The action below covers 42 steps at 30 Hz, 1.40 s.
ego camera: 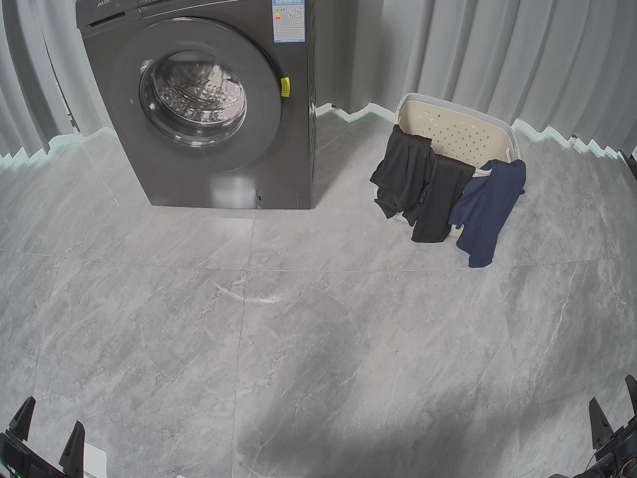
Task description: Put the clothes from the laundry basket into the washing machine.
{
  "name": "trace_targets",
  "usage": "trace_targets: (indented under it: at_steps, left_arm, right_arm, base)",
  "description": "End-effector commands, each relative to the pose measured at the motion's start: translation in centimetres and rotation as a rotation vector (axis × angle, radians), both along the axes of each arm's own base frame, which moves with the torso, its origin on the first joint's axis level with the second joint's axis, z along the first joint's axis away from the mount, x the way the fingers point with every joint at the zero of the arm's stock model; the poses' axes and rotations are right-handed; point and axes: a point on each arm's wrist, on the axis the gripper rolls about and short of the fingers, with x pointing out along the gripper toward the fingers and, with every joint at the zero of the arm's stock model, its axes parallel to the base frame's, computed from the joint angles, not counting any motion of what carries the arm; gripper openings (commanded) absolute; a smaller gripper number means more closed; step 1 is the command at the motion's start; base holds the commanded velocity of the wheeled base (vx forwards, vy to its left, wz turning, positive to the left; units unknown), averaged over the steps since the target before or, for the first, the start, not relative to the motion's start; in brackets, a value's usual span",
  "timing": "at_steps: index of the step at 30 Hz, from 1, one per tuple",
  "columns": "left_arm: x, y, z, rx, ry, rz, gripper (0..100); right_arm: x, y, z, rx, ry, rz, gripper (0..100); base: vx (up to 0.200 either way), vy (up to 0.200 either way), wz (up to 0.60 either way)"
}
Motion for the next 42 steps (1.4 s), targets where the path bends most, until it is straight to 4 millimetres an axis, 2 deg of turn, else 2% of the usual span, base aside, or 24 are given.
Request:
trace_targets:
  at_steps: [1,39,42]
  left_arm:
    - [0.02,0.0,-0.52,-0.002,0.002,0.0,100]
    - [0.0,0.0,-0.48,-0.001,0.001,0.0,100]
    - [0.02,0.0,-0.52,-0.002,0.002,0.0,100]
  right_arm:
    - [0.02,0.0,-0.52,0.001,0.003,0.001,100]
    - [0.02,0.0,-0.52,0.0,0.003,0.001,100]
    - [0.02,0.0,-0.52,0.0,0.003,0.001,100]
  base:
    - [0.2,0.0,0.0]
    - [0.2,0.0,0.0]
    - [0.0,0.0,0.0]
